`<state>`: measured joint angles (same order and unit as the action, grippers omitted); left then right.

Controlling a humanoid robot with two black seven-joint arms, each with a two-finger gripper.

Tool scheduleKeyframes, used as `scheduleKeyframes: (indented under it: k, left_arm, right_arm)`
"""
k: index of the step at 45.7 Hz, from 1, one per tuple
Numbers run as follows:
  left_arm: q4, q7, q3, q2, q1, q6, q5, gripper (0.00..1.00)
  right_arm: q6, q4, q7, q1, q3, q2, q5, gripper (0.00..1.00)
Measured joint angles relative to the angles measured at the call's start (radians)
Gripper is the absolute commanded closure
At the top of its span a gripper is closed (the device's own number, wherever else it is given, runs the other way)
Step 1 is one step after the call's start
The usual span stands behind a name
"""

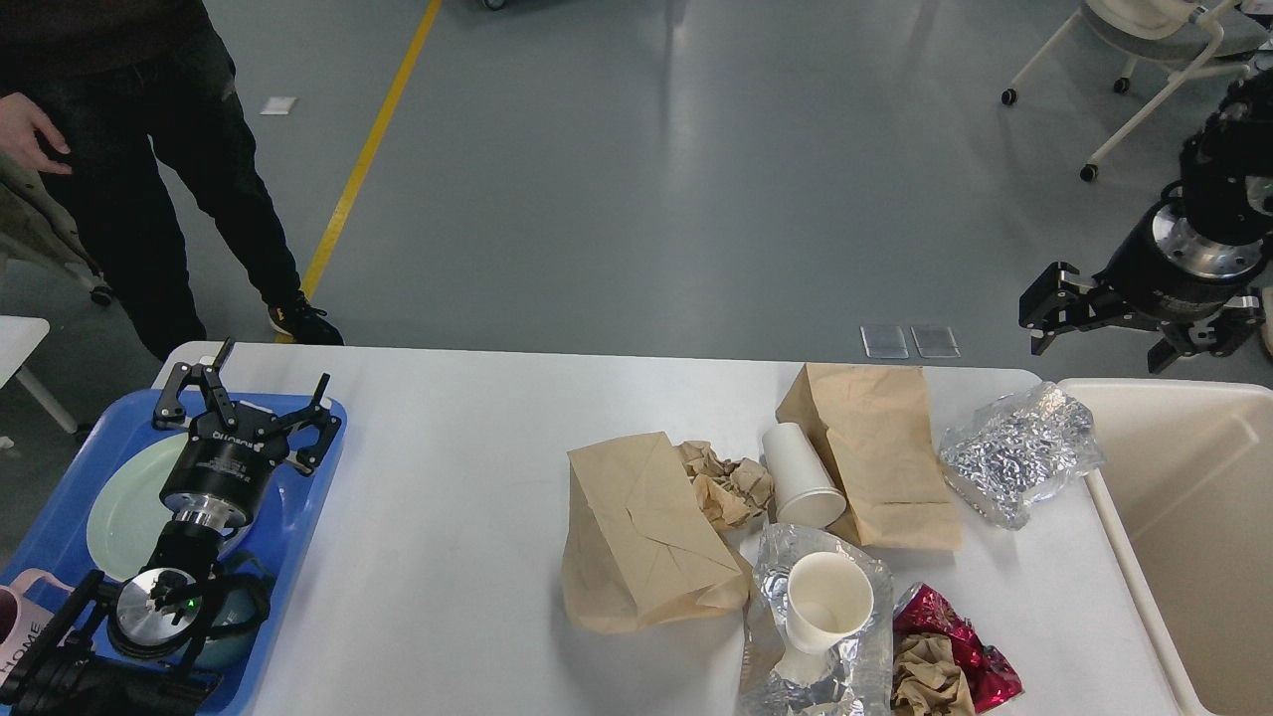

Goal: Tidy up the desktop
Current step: 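Raise the right gripper out of the bin, then move the right gripper over the crumpled brown paper bag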

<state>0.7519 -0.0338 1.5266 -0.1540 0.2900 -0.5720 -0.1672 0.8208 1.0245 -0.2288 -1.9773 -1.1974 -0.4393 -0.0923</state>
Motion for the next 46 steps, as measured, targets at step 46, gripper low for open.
scheduleKeyframes:
  k: [46]
  left_arm:
    - [-0.001, 0.0, 0.0, 0.0, 0.0, 0.001, 0.0, 0.03]
  right_arm:
    - [-0.093, 0.691, 0.021, -0.653, 0.037, 0.31, 0.344, 0.01]
